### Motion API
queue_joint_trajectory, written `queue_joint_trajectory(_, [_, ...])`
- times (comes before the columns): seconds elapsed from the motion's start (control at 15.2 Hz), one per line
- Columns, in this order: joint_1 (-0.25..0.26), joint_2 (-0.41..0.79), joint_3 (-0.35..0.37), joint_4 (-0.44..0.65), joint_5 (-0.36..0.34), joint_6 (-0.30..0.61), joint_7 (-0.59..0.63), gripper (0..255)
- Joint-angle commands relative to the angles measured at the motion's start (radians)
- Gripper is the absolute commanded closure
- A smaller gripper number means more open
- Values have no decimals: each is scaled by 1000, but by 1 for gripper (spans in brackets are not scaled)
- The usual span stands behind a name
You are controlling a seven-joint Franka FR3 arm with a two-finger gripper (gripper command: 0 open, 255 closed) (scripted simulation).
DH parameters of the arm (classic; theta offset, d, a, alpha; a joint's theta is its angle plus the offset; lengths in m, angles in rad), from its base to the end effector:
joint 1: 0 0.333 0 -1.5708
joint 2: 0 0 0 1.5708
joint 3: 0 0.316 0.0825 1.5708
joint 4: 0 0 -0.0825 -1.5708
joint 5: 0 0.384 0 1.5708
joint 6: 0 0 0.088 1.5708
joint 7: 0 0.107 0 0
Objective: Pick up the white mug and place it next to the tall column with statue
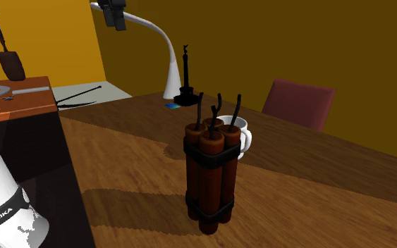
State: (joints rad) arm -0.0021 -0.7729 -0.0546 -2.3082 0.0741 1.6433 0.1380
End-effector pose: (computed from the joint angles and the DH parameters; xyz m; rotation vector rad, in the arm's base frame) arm 0.3181 -0.0165 0.6161 -3.0079 0.2755 -0.1538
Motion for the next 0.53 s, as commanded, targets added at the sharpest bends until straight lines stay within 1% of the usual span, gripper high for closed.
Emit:
queue_joint_trajectory(0.0, [0, 0, 0, 0, 0, 0, 0, 0])
queue_joint_trajectory(0.46, [-31, 151, -42, -59, -51, 208, -47, 0])
